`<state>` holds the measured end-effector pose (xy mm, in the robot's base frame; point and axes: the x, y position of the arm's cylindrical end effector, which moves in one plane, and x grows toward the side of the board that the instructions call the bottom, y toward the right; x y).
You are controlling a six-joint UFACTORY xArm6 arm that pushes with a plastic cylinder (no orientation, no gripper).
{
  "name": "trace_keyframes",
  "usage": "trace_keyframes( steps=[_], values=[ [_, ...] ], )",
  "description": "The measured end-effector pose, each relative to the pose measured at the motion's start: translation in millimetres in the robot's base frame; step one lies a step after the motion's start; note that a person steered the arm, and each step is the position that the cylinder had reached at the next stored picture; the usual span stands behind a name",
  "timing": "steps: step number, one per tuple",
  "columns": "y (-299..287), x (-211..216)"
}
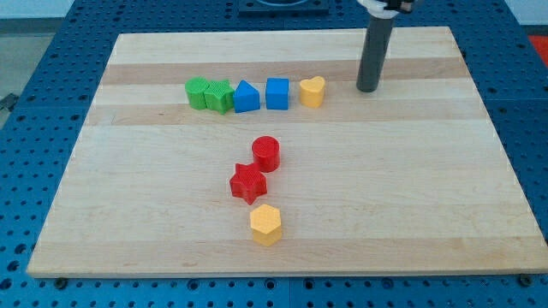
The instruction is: Move red circle into the blue blocks
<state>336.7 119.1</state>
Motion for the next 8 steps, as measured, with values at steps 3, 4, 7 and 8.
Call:
trace_keyframes(
  steps=[3, 4, 7, 8],
  values=[
    [-34.6, 0.0],
    [-48.9, 0.0],
    [-58.8, 2.7],
    [-44.5, 6.1]
  ],
)
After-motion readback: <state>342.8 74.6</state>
